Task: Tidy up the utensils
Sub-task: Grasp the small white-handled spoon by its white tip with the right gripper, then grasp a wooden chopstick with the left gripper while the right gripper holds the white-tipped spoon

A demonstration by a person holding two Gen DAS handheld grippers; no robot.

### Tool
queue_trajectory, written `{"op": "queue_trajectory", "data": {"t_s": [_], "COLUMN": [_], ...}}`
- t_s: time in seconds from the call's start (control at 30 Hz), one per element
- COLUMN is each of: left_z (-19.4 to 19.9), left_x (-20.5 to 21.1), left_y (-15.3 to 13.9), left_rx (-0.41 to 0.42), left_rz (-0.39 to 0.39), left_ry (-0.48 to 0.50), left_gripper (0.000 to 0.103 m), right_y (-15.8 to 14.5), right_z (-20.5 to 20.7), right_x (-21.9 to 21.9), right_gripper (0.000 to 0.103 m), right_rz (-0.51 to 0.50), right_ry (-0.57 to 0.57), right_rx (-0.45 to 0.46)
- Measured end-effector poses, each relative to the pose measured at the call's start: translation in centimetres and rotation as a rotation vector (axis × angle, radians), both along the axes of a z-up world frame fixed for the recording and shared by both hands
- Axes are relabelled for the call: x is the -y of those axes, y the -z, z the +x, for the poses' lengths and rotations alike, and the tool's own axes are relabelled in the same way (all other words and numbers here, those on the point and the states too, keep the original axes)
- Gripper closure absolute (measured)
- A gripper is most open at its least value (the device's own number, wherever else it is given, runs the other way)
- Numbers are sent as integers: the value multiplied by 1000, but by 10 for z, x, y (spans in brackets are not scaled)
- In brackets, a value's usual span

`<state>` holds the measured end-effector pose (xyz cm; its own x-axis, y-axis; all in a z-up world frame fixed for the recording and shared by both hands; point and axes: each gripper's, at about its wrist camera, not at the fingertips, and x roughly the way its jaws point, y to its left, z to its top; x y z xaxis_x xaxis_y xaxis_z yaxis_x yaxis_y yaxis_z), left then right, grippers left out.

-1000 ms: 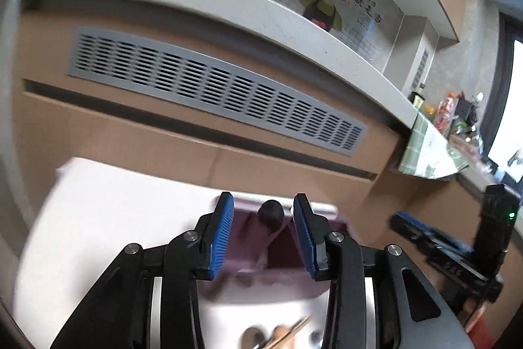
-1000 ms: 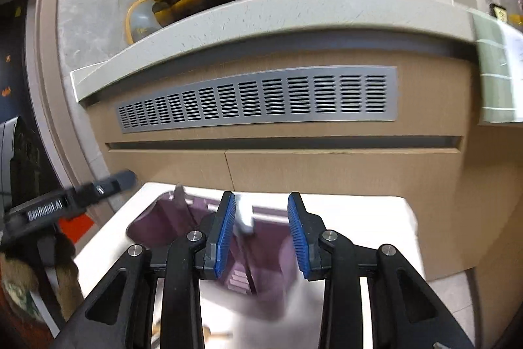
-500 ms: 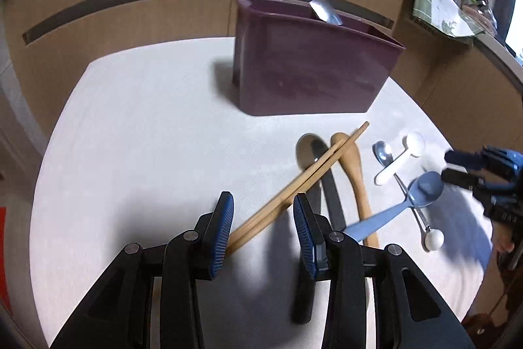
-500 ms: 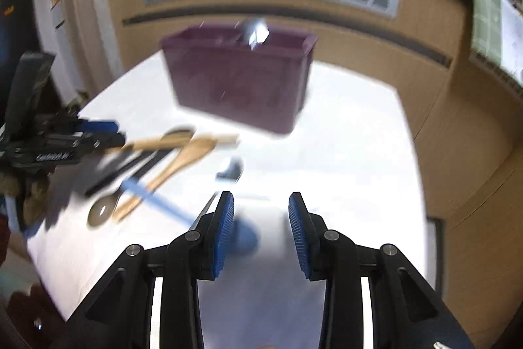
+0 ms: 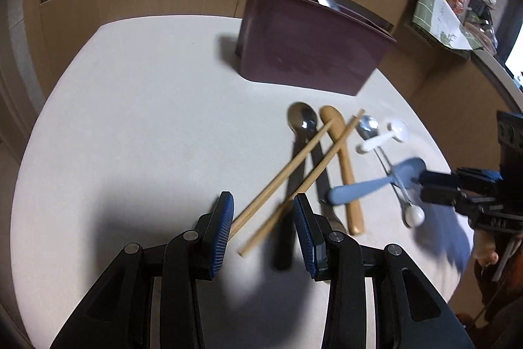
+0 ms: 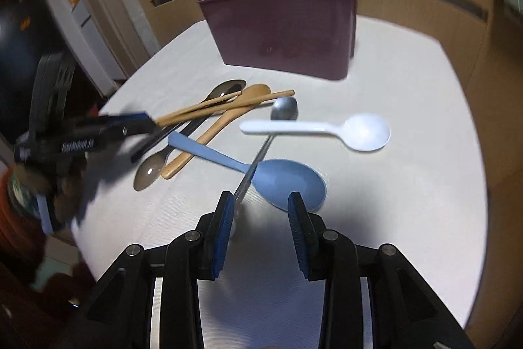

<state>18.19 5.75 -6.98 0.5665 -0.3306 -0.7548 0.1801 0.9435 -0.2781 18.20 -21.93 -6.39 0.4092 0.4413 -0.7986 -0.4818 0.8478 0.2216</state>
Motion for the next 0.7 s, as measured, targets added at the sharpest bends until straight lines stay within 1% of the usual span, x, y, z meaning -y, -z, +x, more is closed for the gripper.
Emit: {"op": "queue_trajectory", "data": {"t_s": [0.07,0.13,0.2,0.23,0.27,0.3,0.37,0.43,0.5,0.57,0.67,0.7], "left_z": [-7,-15,-20,-21,-23,-23,-25,-28,-30,-30,-26,-25], "left_x": [2,2,-1,-3,-5,-5,-3,0,3,4,7,8], "left_y": [-6,-14,-18,-19,-20,-21,-21,-21,-20,-17,-14,-13], "left_rx": [23,64,81,85,88,88,94,103,99,93,82,81], "left_rz": [5,15,6,-8,-28,-36,-30,-5,7,6,-3,-5], "left_ry": [-10,-32,-58,-68,-80,-83,-79,-67,-46,-33,-22,-19], "left_gripper": [64,64,64,64,64,64,64,64,64,64,64,64], "right_y": [-5,-8,-9,-7,-4,0,9,18,14,2,-25,-38], "right_z": [-3,-9,-27,-31,-40,-45,-49,-46,-45,-44,-41,-39], "right_x": [-3,-11,-24,-28,-37,-43,-54,-60,-59,-52,-40,-34], "right_gripper": [71,71,71,71,71,71,72,75,84,84,84,84], "right_rz": [4,-26,-106,-133,-185,-208,-237,-263,-255,-235,-197,-177], "right_ry": [10,-4,-17,-18,-17,-22,-41,-53,-50,-41,7,27], "right_rx": [24,67,145,168,209,226,223,209,229,265,340,369]}}
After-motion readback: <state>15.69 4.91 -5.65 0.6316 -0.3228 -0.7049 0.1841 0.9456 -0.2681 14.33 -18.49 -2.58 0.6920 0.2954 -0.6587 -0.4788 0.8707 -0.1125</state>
